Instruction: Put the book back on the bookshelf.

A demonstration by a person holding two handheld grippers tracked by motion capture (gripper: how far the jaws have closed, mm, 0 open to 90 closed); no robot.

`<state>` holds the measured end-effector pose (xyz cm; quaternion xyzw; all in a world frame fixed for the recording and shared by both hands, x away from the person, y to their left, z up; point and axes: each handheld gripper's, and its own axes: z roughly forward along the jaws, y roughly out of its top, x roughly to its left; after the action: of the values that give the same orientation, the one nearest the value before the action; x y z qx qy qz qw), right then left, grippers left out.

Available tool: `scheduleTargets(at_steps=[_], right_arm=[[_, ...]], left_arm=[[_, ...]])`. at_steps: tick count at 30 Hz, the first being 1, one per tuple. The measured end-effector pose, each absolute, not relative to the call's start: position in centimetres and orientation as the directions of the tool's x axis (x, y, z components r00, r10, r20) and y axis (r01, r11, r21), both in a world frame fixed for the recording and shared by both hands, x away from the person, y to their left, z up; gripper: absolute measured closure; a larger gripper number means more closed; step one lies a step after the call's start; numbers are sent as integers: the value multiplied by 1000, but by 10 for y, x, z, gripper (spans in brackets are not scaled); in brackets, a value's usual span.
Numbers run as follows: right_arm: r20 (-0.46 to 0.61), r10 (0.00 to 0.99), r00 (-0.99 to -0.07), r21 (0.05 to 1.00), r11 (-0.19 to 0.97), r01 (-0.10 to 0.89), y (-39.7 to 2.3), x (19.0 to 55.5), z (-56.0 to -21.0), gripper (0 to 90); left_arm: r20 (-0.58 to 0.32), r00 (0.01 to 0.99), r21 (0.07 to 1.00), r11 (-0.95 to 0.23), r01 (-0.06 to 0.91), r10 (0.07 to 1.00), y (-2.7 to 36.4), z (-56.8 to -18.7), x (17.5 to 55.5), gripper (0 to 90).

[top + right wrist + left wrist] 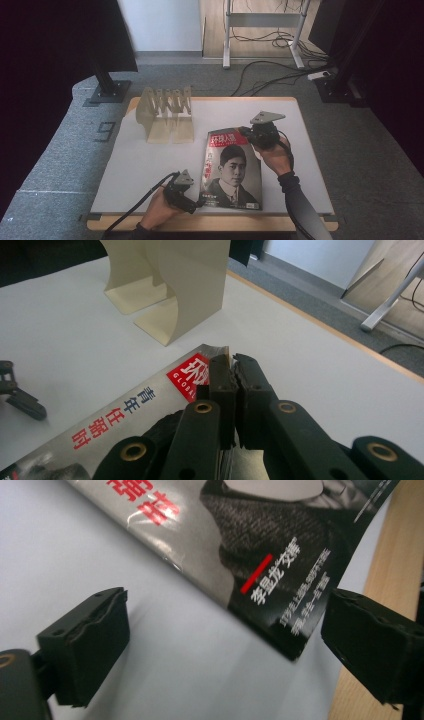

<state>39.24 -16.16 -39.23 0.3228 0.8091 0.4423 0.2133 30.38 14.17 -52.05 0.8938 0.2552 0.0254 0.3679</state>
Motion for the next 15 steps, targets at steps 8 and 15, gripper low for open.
scheduleTargets(at_steps=[8, 15], right_arm=[[-87, 694, -715, 866, 407, 290, -160, 384, -377, 859], [-106, 679, -727, 874, 411, 257, -160, 378, -366, 859]], left_arm=[[-151, 882, 677, -603, 422, 447, 138, -507, 322, 133], [-142, 874, 675, -600, 430, 465, 134, -500, 346, 192]])
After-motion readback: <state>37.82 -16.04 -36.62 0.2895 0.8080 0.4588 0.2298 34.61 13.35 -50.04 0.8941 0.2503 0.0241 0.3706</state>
